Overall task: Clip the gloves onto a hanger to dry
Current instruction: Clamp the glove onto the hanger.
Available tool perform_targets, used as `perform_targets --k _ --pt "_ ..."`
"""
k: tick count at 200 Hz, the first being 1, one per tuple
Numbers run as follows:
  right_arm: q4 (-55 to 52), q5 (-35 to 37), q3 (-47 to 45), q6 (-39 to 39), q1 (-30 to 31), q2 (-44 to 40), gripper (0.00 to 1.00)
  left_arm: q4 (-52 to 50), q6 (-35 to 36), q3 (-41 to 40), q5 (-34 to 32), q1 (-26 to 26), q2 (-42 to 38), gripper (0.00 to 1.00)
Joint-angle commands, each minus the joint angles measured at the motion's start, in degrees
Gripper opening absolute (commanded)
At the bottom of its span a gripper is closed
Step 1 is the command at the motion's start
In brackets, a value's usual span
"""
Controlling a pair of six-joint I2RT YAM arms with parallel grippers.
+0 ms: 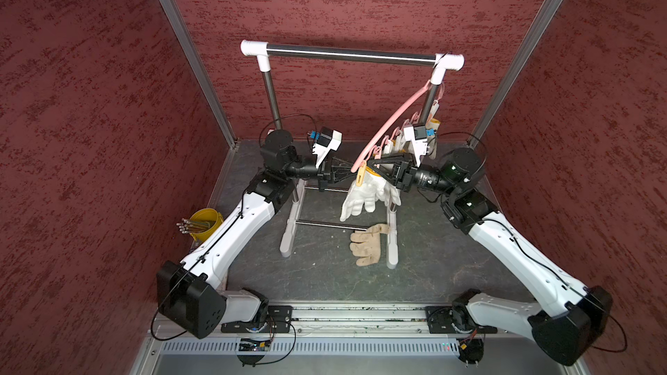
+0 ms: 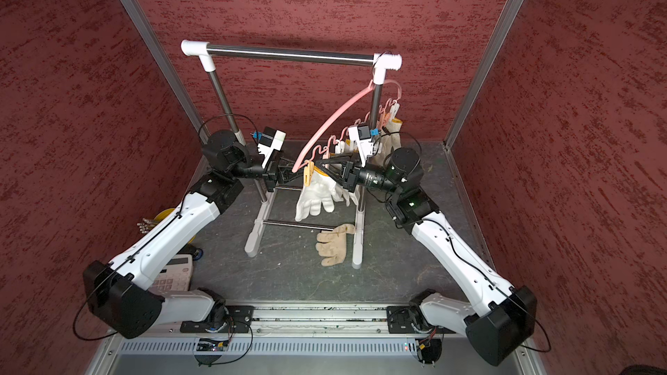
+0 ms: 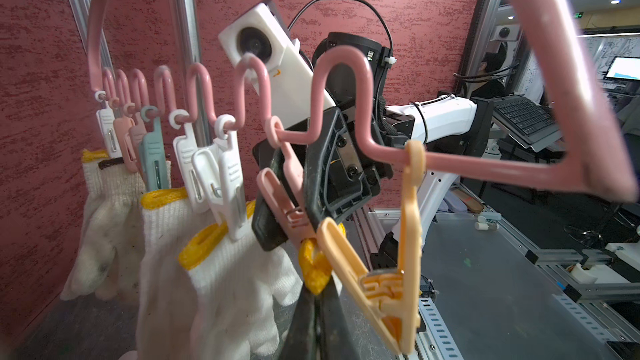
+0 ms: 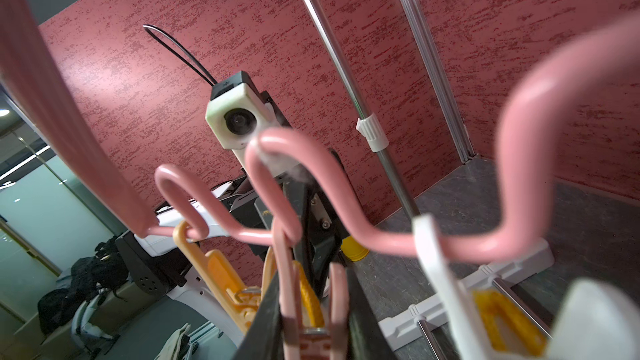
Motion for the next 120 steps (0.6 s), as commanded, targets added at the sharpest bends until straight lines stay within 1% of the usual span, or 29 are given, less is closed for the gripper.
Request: perform_targets --k 1,36,60,71,84,120 --pt "4.43 1.37 0.27 1.21 -1.03 -1.8 0.06 3.48 -1.39 -1.05 -3.68 0.32 -0.99 0.0" --pt "4.43 1.36 -0.09 1.12 -1.03 -1.63 0.07 6.13 -3.32 -1.21 -4.9 -0.1 -0.66 0.0" --pt "4.61 1.57 -0.27 1.04 -1.06 -1.54 0.13 6.01 -3.3 -0.96 -4.81 -0.73 -0.55 0.0" --pt "4.31 1.88 -0.2 0.75 -1.04 -1.54 0.18 5.75 -3.27 -1.03 -4.81 -0.82 -0.62 0.0" --pt "3.92 2.16 -0.15 0.49 -1.03 -1.58 0.3 5.4 -3.17 -1.26 -4.81 -0.97 -0.8 0.0" --pt "2.7 3.19 0.33 -0.54 -1.19 -1.97 0.45 4.86 -2.82 -1.4 -4.81 -0.95 -0.98 0.0"
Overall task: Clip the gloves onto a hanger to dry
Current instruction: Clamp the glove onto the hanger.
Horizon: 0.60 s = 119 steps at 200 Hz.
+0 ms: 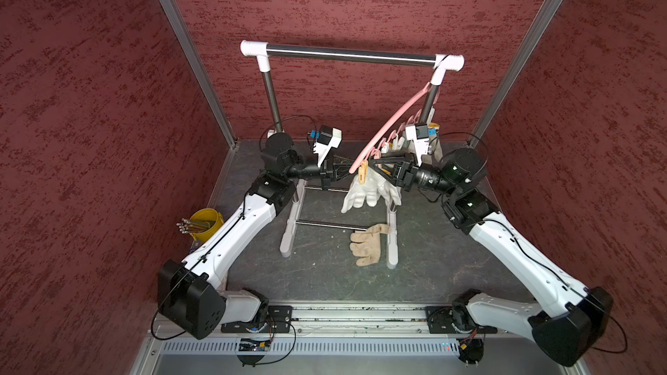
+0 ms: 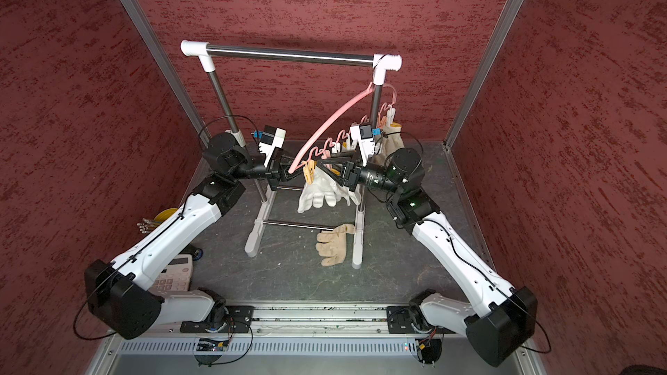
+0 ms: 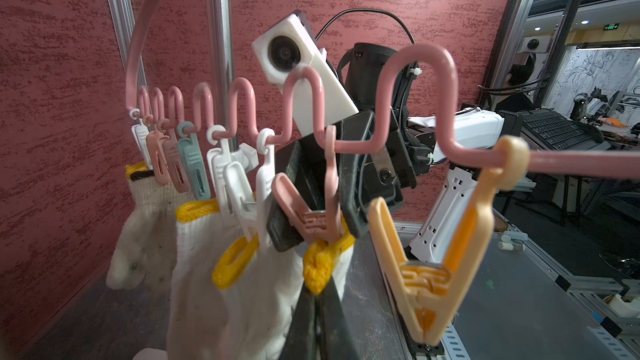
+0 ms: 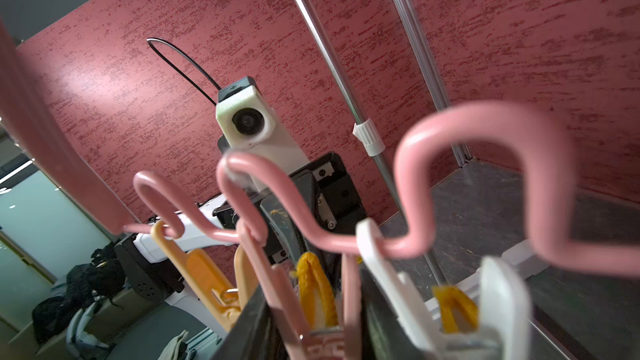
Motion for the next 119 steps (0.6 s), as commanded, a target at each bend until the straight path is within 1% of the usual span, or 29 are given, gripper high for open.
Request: perform_targets --k 1,31,47,58,72,93,119 --pt "2.01 2.22 0.58 -0.61 -0.69 -1.67 0.45 0.93 -0.11 -0.18 -0.66 -0.19 -0.94 0.0" --pt "1.1 3.4 0.51 -1.13 -0.97 -2.52 0.57 0.44 0.21 -0.41 -0.92 -0.21 -1.12 0.0" --pt "0.26 4.1 0.4 -1.47 -1.06 -3.11 0.62 -0.55 0.72 -0.53 -1.8 -0.19 -1.42 0.0" --pt "-0.51 4.77 0.4 -1.76 -1.19 -3.71 0.65 -1.05 0.95 -1.02 -3.0 -0.07 -1.93 0.1" --pt "-1.7 5.63 0.31 -2.28 -1.23 -4.77 0.67 -2.37 2.19 -2.23 -5.62 0.0 -3.17 0.21" --pt "-4.12 7.19 0.32 -3.05 -1.31 -7.01 0.69 -6.33 5.68 -4.29 -10.09 0.21 -5.98 0.33" --pt "-7.57 9.74 0.24 -3.91 -1.5 -10.18 0.71 -11.09 8.05 -7.54 -16.88 0.96 -10.52 0.41"
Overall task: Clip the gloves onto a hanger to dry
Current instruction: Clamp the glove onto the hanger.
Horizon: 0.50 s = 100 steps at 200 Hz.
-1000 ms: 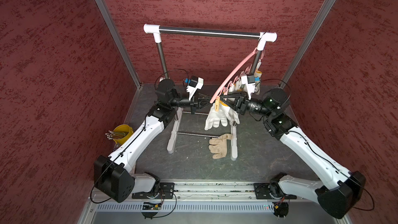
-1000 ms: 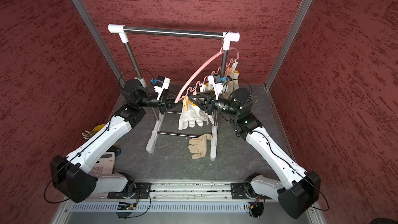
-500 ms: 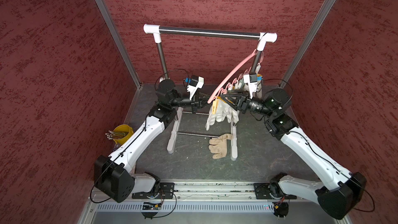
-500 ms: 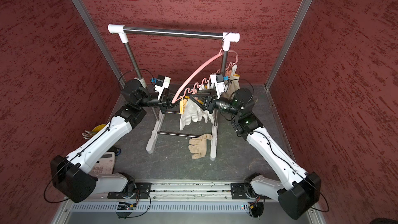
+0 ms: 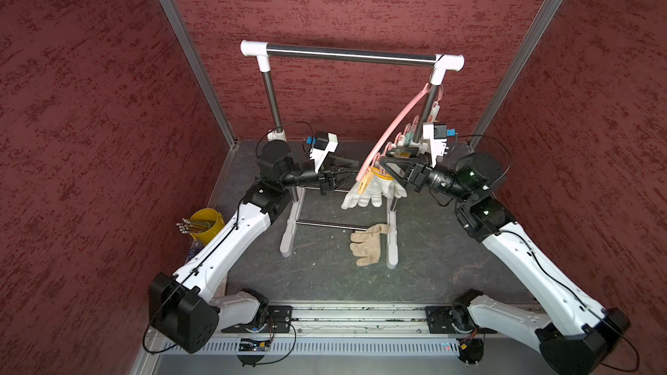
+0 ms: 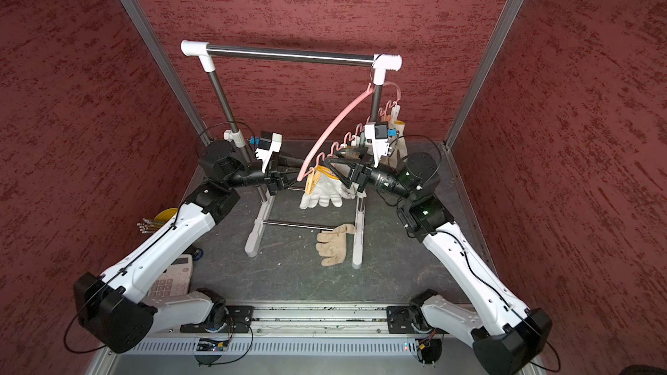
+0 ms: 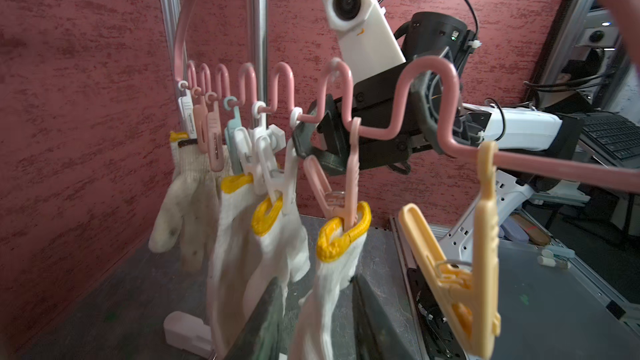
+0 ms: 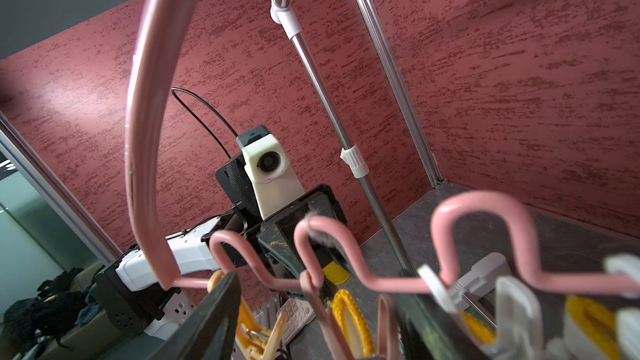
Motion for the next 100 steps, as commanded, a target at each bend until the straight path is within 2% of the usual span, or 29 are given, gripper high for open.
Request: perform_targets --k 1,30,41,57,79,100 --pt "-2.46 4.37 0.23 -2.07 -0.6 -3.77 0.71 -5.33 3.36 -2.42 -8.03 0.77 -4.45 0.42" --pt "-6.28 9.46 -0.26 -2.27 -0.77 -7.5 0.73 -10.63 1.62 -5.23 -15.07 2.27 -9.85 0.46" --pt "-8.93 13.46 -0.39 -2.27 -0.81 -9.07 0.73 -13.42 -0.26 -5.63 -19.54 2.38 -11.71 0.57" --pt "-14.45 23.05 -0.93 -1.25 -0.86 -11.93 0.72 -16.81 -5.0 -6.15 -26.55 2.38 -14.29 0.62" --pt "-23.01 37.16 -3.53 2.18 -0.95 -17.13 0.72 -19.32 -11.57 -7.85 -29.57 2.21 -18.27 0.62" --pt "-28.51 45.1 -7.28 6.67 -1.1 -22.93 0.72 -24.83 -18.07 -8.1 -28.31 2.38 -20.73 0.88"
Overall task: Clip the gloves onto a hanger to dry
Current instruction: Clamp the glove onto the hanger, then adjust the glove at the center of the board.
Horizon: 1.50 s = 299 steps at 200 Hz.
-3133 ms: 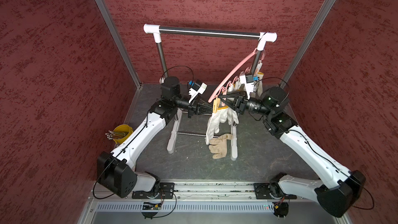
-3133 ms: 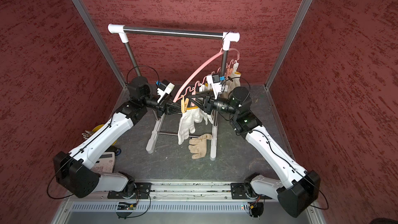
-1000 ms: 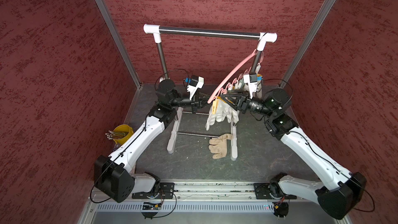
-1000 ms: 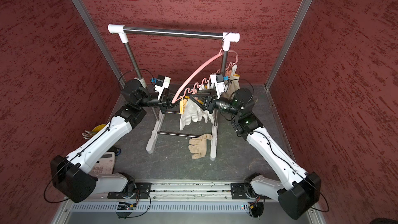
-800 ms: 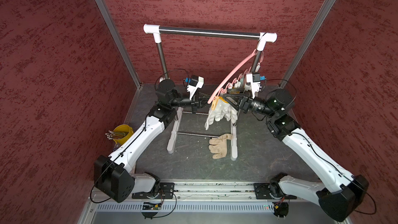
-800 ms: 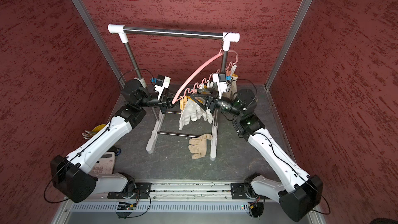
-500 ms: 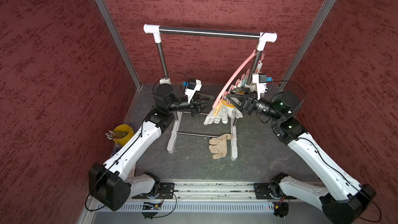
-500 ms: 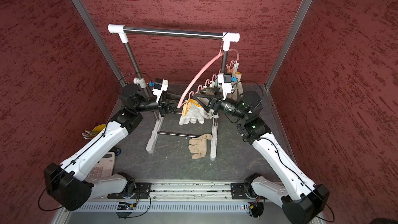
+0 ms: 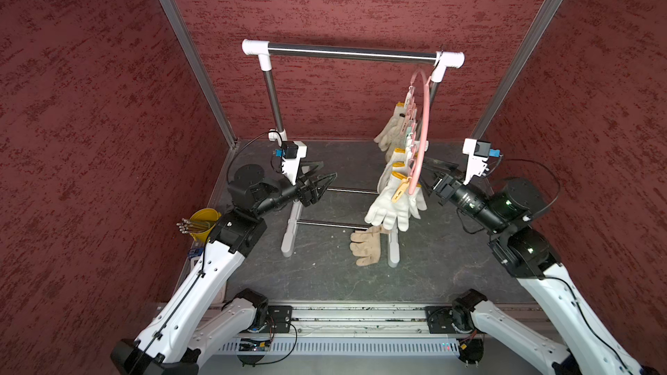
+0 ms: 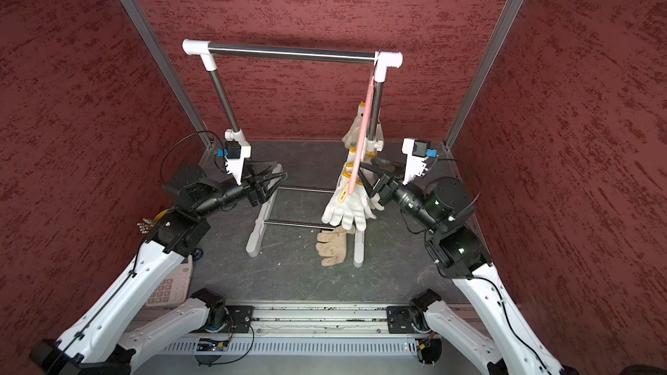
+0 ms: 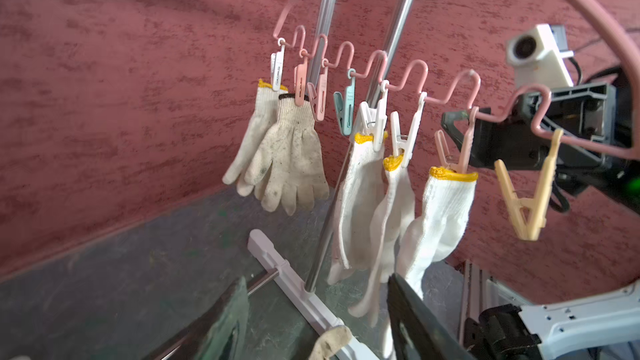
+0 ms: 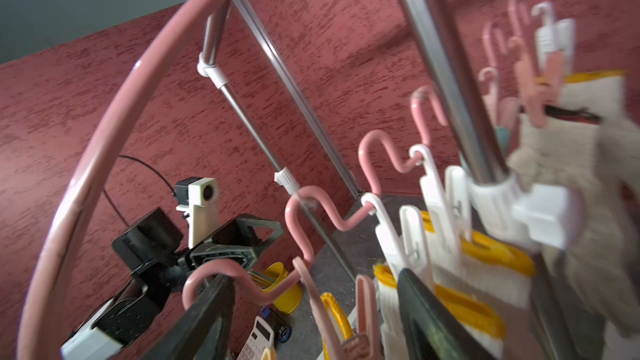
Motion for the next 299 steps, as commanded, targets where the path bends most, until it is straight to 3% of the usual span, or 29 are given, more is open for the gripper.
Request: perform_targets --k 1,12,34,58,76,88,103,133,174,198,243,299 --pt "-8.97 19.8 -3.13 6.42 -1.0 -5.23 0.71 -8.1 -10.12 -0.5 -3.13 0.37 -2.25 0.88" --pt "-11.95 22.36 -4.51 8.67 -0.97 -7.73 0.71 -12.23 -12.95 0.44 -1.46 0.97 -2.16 1.0" --pt "-15.05 24.76 -7.35 12.18 -0.97 -12.25 0.71 -12.71 -19.3 -1.36 -0.18 2.63 -2.21 1.0" --pt "-16.92 25.61 -8.87 15.31 -1.02 -15.55 0.69 -1.18 -27.62 -8.86 -0.48 4.07 -5.17 1.0" --pt "-18.38 25.46 -10.61 19.19 -0.99 -17.3 0.67 12.38 -40.23 -17.84 -4.3 4.28 -7.12 1.0" --pt "-19.97 24.85 -12.29 22.31 -0.97 -17.94 0.65 17.38 -45.47 -20.83 -1.82 5.28 -5.27 1.0" --pt "-22.84 24.12 -14.31 26.19 -0.97 -18.33 0.62 12.71 -42.96 -18.68 0.79 3.69 -1.6 0.96" --pt "-29.64 25.76 -18.72 35.74 -0.97 -21.15 0.61 -2.7 -38.76 -14.07 -5.95 -5.59 2.75 0.88" --pt "-33.21 28.68 -24.96 45.54 -0.97 -28.98 0.59 -21.06 -49.34 -11.39 -19.33 -19.71 8.59 0.81" --pt "-32.82 27.55 -26.94 45.08 -0.97 -27.72 0.58 -33.34 -48.78 -4.06 -25.98 -27.31 17.99 0.81" --pt "-30.63 27.69 -25.67 40.83 -1.02 -22.81 0.61 -41.41 -39.66 13.25 -24.72 -30.7 39.23 0.89" --pt "-28.9 29.83 -25.9 40.53 -1.02 -26.41 0.63 -49.0 -33.45 29.43 -28.12 -35.23 57.75 0.92"
